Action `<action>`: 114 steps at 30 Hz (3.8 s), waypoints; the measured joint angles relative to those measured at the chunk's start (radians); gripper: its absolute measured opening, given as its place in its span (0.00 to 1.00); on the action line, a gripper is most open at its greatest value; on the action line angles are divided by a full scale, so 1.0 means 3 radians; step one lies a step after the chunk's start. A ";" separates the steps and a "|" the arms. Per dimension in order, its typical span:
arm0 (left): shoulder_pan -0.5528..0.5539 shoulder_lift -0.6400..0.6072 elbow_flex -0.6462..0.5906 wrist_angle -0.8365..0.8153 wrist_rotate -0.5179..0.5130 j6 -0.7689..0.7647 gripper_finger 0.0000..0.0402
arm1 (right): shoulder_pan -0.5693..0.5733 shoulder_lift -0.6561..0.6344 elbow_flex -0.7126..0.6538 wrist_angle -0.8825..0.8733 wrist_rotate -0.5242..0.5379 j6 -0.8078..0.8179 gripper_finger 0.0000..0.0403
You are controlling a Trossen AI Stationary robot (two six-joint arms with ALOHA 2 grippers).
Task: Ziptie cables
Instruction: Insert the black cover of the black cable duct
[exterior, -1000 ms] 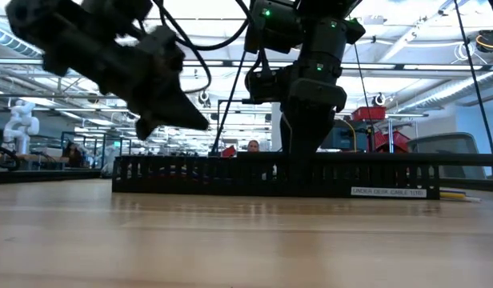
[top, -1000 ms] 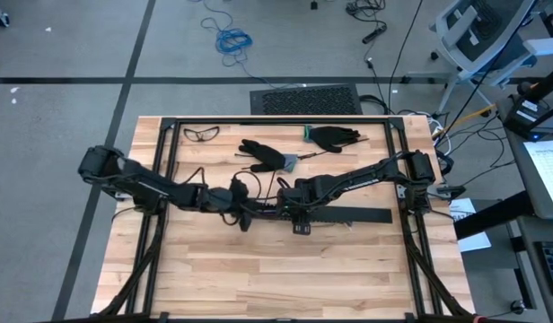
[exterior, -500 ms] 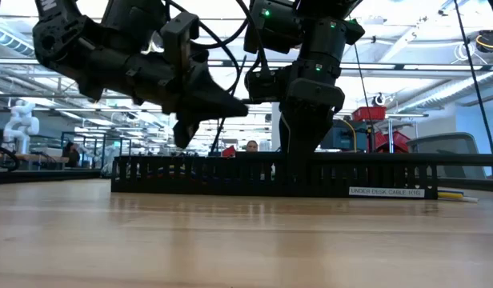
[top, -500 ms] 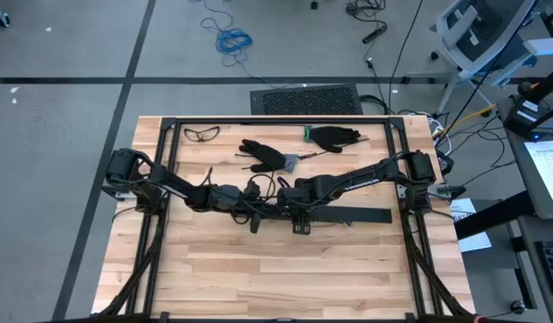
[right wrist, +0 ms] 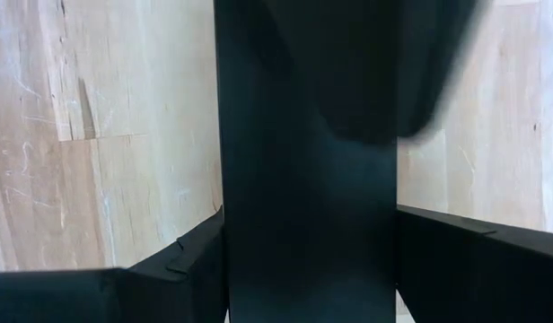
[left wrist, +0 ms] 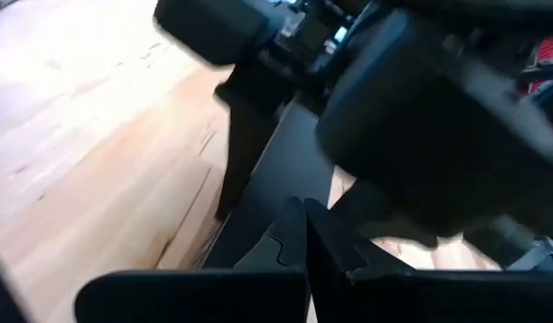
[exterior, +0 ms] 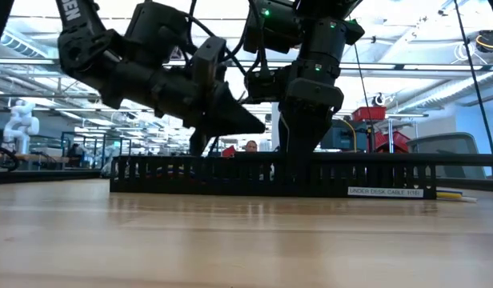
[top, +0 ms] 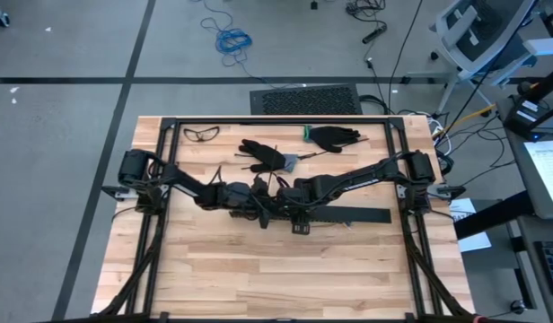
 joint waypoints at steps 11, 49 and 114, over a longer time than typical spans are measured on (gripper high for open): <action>-0.0004 0.0000 0.0073 -0.0370 0.0036 0.0189 0.00 | -0.0006 0.0000 0.0000 0.0002 -0.0002 -0.0006 0.58; -0.0009 0.0280 0.0076 -0.0531 0.0060 0.0409 0.00 | -0.0022 0.0000 0.0000 -0.0009 -0.0004 -0.0195 0.58; -0.0003 0.0286 0.0071 -0.0457 0.0031 0.0443 0.00 | 0.0003 -0.0043 0.0851 -0.1423 -0.0172 -0.0601 0.77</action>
